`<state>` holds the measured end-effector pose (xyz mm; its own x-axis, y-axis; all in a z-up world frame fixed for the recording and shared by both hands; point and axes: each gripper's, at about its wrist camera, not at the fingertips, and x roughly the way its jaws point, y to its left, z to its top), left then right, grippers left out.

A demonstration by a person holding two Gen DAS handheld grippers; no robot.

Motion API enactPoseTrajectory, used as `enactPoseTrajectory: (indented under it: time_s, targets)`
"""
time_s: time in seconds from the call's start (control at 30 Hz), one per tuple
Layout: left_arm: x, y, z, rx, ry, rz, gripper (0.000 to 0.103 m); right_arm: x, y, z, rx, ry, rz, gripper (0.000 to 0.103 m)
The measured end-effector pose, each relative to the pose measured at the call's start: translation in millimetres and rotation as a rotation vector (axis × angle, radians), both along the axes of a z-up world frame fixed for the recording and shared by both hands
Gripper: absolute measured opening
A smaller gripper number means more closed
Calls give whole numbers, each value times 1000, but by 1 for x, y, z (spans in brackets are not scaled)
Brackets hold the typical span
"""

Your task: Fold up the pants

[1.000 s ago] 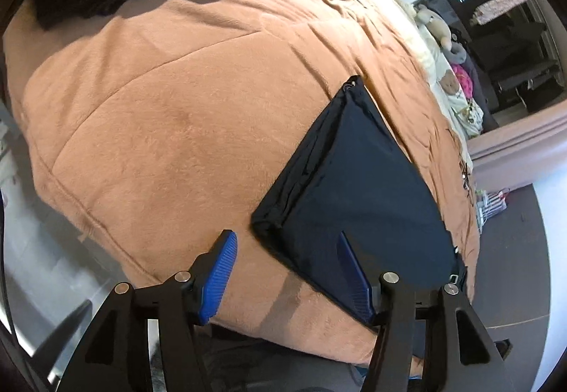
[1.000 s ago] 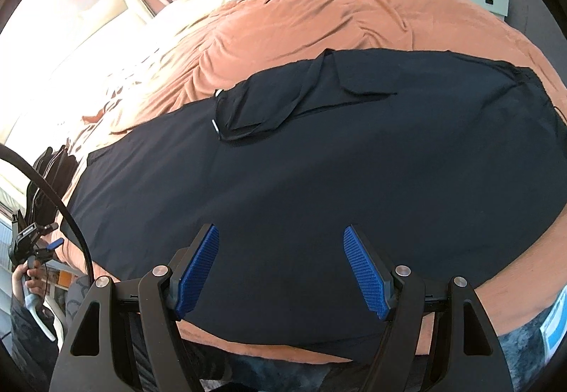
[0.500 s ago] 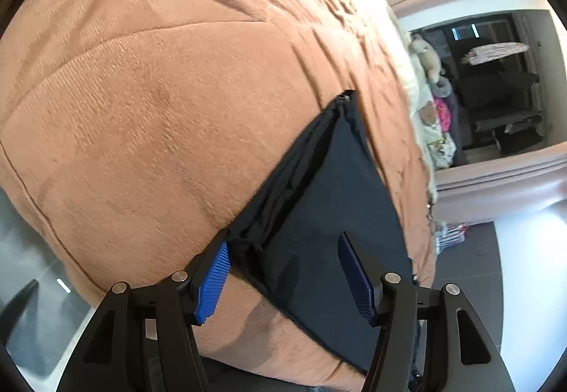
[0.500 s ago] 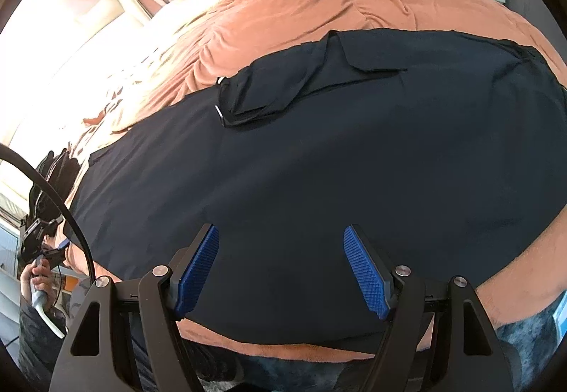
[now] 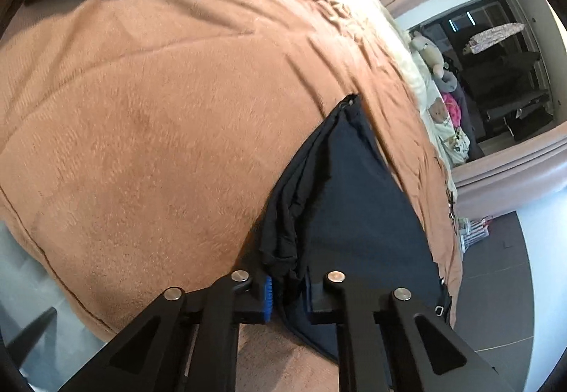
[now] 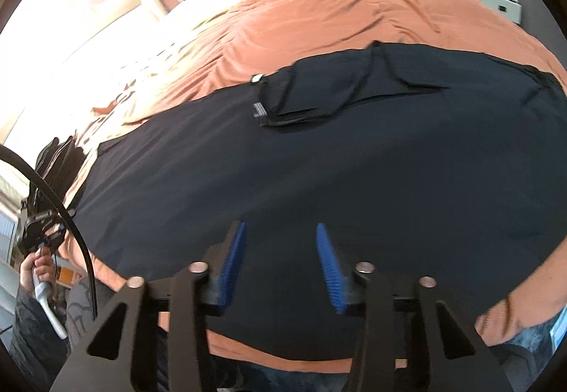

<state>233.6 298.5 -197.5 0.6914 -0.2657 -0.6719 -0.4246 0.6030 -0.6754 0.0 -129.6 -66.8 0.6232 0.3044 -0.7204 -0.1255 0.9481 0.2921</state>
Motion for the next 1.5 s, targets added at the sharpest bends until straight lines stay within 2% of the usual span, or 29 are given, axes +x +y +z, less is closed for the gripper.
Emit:
enactPoseTrajectory:
  time_s: [0.17, 0.33, 0.43, 0.53, 0.77, 0.93, 1.33, 1.5]
  targets:
    - [4, 2, 13, 17, -35, 18, 10, 4, 26, -11, -31, 26, 76, 29]
    - [3, 2, 17, 16, -44, 14, 10, 5, 42, -34, -82, 119, 135, 22]
    - [3, 2, 17, 8, -41, 10, 10, -1, 45, -37, -100, 145, 165, 22]
    - [3, 1, 12, -13, -24, 8, 10, 0, 47, -34, -110, 166, 183, 16]
    - [-1, 1, -10, -94, 9, 36, 13, 28, 51, -31, -107, 160, 139, 10]
    - [-1, -3, -13, -95, 2, 36, 16, 57, 59, -31, -117, 154, 102, 10]
    - [2, 2, -17, -143, -13, 44, 16, 133, 68, -35, -150, 180, 45, 10]
    - [1, -3, -16, -134, -10, 29, 16, 155, 73, -38, -151, 185, 33, 9]
